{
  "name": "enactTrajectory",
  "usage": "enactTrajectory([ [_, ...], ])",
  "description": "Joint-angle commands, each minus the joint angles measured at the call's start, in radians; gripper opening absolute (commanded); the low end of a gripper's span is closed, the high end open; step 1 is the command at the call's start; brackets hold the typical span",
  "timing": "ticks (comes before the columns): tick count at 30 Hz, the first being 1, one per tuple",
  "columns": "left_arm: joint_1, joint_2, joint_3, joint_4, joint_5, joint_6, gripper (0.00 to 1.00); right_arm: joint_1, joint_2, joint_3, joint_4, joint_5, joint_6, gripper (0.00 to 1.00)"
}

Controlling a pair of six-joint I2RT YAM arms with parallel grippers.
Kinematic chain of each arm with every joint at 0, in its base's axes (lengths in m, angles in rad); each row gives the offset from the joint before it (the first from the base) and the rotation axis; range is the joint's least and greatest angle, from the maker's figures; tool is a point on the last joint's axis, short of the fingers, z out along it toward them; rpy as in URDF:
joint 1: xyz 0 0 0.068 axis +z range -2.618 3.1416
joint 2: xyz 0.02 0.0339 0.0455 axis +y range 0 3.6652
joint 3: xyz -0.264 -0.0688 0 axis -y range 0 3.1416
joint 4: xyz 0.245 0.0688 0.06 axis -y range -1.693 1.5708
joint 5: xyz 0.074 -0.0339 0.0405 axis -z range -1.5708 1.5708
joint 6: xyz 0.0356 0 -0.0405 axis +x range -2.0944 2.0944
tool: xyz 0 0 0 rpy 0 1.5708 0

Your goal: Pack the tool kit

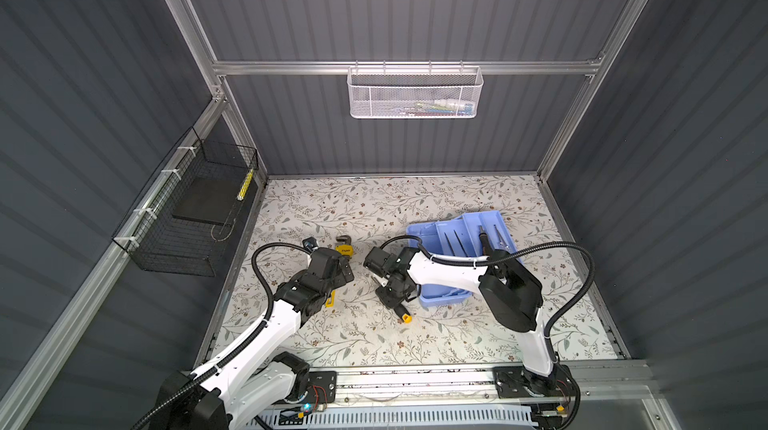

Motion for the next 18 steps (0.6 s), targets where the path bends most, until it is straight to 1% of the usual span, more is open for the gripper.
enactTrajectory([
  [1, 0.006, -0.015, -0.012, -0.003, -0.002, 0.001, 1.00, -0.042, 0.030, 0.061, 0.031, -0.028, 0.144, 0.11],
  [2, 0.006, -0.015, -0.013, -0.003, 0.003, -0.001, 1.00, -0.047, 0.038, 0.075, 0.037, -0.032, 0.163, 0.11],
  [4, 0.006, -0.015, -0.015, -0.001, 0.015, 0.001, 1.00, -0.060, 0.058, 0.105, 0.050, -0.038, 0.205, 0.15],
  [6, 0.006, -0.018, -0.020, 0.002, 0.029, 0.007, 1.00, -0.073, 0.071, 0.118, 0.070, -0.049, 0.242, 0.14],
  [10, 0.006, -0.031, -0.044, 0.032, 0.096, 0.024, 1.00, -0.091, 0.078, 0.129, 0.109, -0.053, 0.301, 0.16],
  [15, 0.004, -0.025, -0.072, 0.052, 0.161, 0.015, 1.00, -0.093, 0.087, 0.148, 0.113, -0.046, 0.325, 0.29],
  [17, 0.004, -0.024, -0.076, 0.047, 0.170, 0.015, 0.99, -0.094, 0.092, 0.150, 0.110, -0.045, 0.327, 0.37],
  [18, 0.003, -0.021, -0.077, 0.048, 0.177, 0.016, 1.00, -0.094, 0.093, 0.150, 0.107, -0.039, 0.331, 0.44],
])
